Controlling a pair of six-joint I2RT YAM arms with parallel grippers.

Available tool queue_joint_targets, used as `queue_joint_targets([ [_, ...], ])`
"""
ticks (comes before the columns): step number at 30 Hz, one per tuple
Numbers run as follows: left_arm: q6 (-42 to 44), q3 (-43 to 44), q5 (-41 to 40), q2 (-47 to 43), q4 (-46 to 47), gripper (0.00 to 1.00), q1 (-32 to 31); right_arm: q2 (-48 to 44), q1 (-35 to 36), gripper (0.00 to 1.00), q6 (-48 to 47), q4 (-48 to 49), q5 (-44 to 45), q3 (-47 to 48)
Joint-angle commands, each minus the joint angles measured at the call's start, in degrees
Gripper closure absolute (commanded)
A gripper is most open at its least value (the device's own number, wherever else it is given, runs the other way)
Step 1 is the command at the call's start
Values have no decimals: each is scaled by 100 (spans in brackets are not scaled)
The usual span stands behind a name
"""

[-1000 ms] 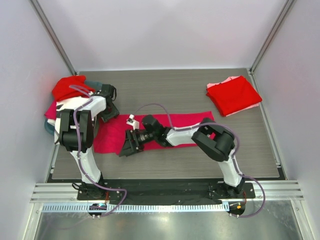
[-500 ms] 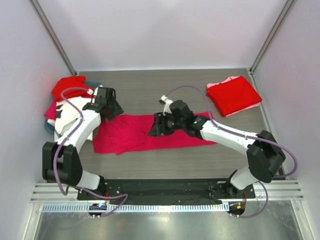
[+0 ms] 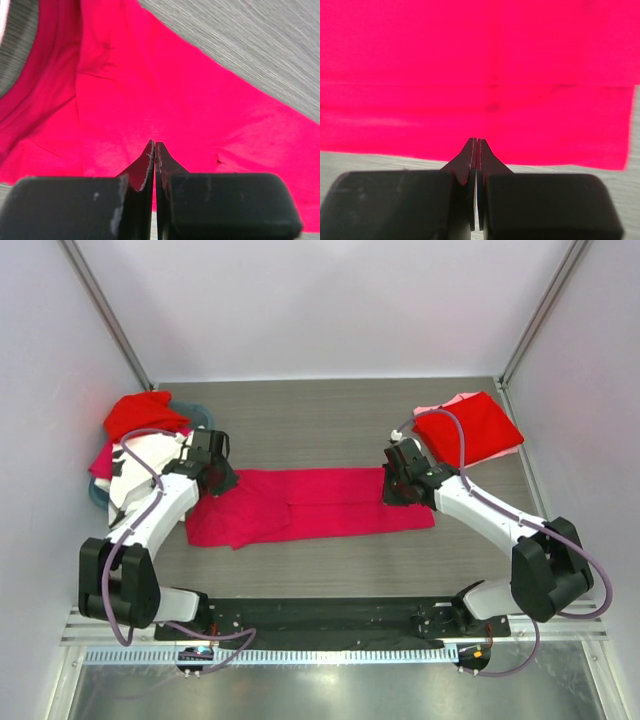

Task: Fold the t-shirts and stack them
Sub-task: Fold the tshirt

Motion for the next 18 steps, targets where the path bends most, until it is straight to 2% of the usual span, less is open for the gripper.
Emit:
queue_joint_targets([
  [1, 42, 104, -200, 192, 68, 100, 6, 47, -91, 99, -39, -324, 680, 5],
  [6, 59, 491, -280, 1096, -47, 100, 155, 276, -293, 99, 93, -315, 671, -170],
  [18, 94, 1308, -280, 2522, -55, 100, 156, 1120, -293, 99, 348, -69, 549, -460],
])
